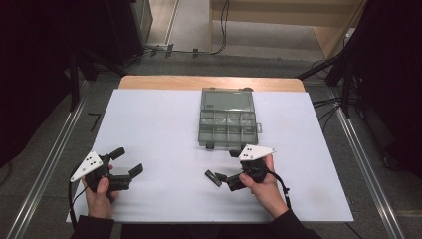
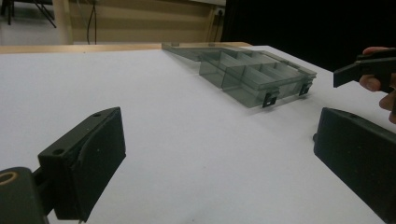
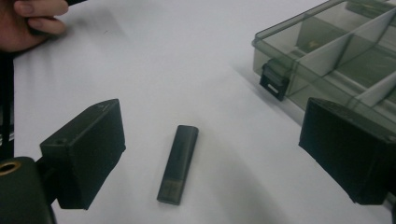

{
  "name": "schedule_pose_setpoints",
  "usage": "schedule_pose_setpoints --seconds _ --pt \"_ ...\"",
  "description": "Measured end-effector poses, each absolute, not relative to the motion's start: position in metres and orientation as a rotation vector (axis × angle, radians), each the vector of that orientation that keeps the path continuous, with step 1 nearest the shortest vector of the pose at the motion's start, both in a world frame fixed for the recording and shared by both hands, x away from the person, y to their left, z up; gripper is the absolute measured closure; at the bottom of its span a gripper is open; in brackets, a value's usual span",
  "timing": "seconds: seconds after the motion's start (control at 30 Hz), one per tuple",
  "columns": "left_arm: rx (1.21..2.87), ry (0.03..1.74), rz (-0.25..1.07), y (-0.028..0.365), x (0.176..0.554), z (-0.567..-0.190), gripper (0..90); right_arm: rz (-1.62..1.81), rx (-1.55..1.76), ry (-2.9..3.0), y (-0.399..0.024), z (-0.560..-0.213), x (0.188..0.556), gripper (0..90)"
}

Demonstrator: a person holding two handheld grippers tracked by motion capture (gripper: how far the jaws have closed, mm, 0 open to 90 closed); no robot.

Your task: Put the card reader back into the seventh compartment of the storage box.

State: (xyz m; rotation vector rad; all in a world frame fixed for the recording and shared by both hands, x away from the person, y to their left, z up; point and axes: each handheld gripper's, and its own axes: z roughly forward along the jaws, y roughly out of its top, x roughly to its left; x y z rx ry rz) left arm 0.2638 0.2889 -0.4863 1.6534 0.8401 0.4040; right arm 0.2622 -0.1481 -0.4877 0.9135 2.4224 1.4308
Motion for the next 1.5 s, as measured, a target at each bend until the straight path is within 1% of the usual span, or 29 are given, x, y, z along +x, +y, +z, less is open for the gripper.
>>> schedule_pose_setpoints --seconds 0.03,0.1,0.27,0.3,0.37,0.43,0.63,0.87,1.0,1.1,1.5 --pt "1.657 0.839 0.403 0.289 0.264 -0.487 1.5 1.428 0.910 2.431 -0.147 -0.488 0.262 6.1" --pt "1.654 0.840 0.399 0.289 0.265 -0.487 1.5 1.419 0.917 2.441 -0.144 -0.489 0.261 13.8" --pt "1.649 0.844 0.394 0.290 0.266 -0.488 1.5 1.408 0.922 2.482 -0.138 -0.492 0.261 14.2" --pt "1.649 0.845 0.393 0.290 0.266 -0.488 1.5 1.403 0.925 2.490 -0.137 -0.493 0.261 15.3" --pt "1.650 0.843 0.393 0.290 0.266 -0.488 1.5 1.394 0.934 2.492 -0.135 -0.494 0.260 21.1" --pt "1.650 0.843 0.391 0.290 0.265 -0.489 1.5 1.376 0.930 2.500 -0.133 -0.495 0.260 21.8" --pt "1.648 0.844 0.389 0.290 0.266 -0.489 1.5 1.340 0.925 2.507 -0.125 -0.497 0.256 40.3" --pt "1.650 0.841 0.389 0.290 0.266 -0.489 1.5 1.331 0.917 2.538 -0.121 -0.501 0.255 53.4" --pt "1.650 0.840 0.387 0.290 0.266 -0.489 1.5 1.296 0.969 2.546 -0.120 -0.505 0.257 59.6" --pt "1.649 0.841 0.388 0.290 0.266 -0.489 1.5 1.271 0.996 2.567 -0.120 -0.508 0.257 61.5" --pt "1.653 0.841 0.390 0.289 0.266 -0.489 1.5 1.181 0.985 2.589 -0.114 -0.514 0.256 63.7"
